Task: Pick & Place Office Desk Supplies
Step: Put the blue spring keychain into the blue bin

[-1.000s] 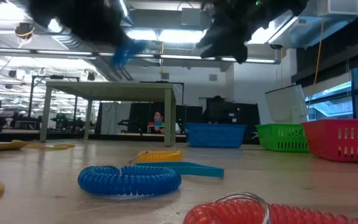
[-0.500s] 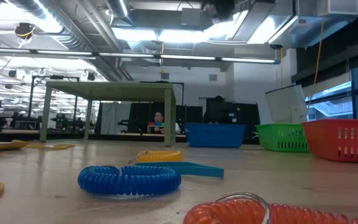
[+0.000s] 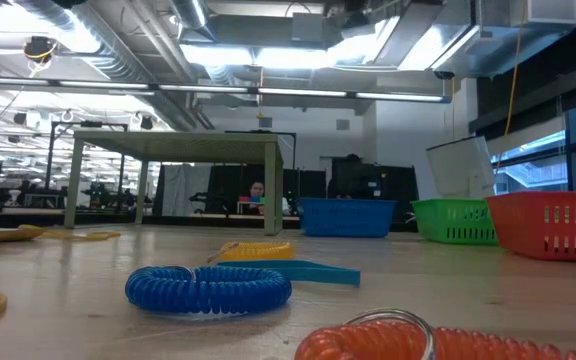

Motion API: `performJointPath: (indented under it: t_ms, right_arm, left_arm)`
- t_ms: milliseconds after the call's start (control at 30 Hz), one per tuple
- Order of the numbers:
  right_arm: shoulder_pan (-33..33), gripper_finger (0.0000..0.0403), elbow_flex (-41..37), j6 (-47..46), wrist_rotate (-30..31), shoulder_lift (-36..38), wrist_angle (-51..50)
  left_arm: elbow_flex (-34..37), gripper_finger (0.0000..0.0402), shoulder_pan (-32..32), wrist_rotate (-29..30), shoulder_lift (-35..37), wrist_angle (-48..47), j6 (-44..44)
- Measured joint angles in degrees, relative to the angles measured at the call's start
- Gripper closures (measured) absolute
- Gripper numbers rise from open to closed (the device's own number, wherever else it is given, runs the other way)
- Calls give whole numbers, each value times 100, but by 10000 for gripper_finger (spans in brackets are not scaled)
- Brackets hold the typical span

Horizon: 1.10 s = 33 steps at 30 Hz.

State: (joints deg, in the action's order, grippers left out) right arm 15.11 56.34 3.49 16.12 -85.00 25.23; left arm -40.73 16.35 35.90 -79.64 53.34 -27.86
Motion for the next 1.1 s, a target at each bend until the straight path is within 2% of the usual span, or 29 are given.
performJointPath:
  t_ms: [100,233,500,633,867,1000,1100]
  right_arm:
    - [0,230,0,15,371,-112,18]
    - [0,230,0,15,561,-185,27]
    - [0,235,0,-50,1282,-185,45]
    - [0,269,0,-175,1354,-185,4]
    - [0,382,0,-175,1363,-185,-61]
    - [0,375,0,-155,1363,-185,-123]
    - [0,372,0,-155,1452,-185,-194]
  left_arm:
    - [0,387,-127,-3,-145,213,0]
    - [-2,387,-288,-29,-215,205,7]
    - [-4,387,-340,-73,-256,224,113]
    - [-4,387,-333,-117,-256,223,116]
    - [-4,387,-295,-258,-256,218,116]
    - [-4,381,-218,-255,-253,219,116]
    - [-4,363,-145,-119,-253,215,115]
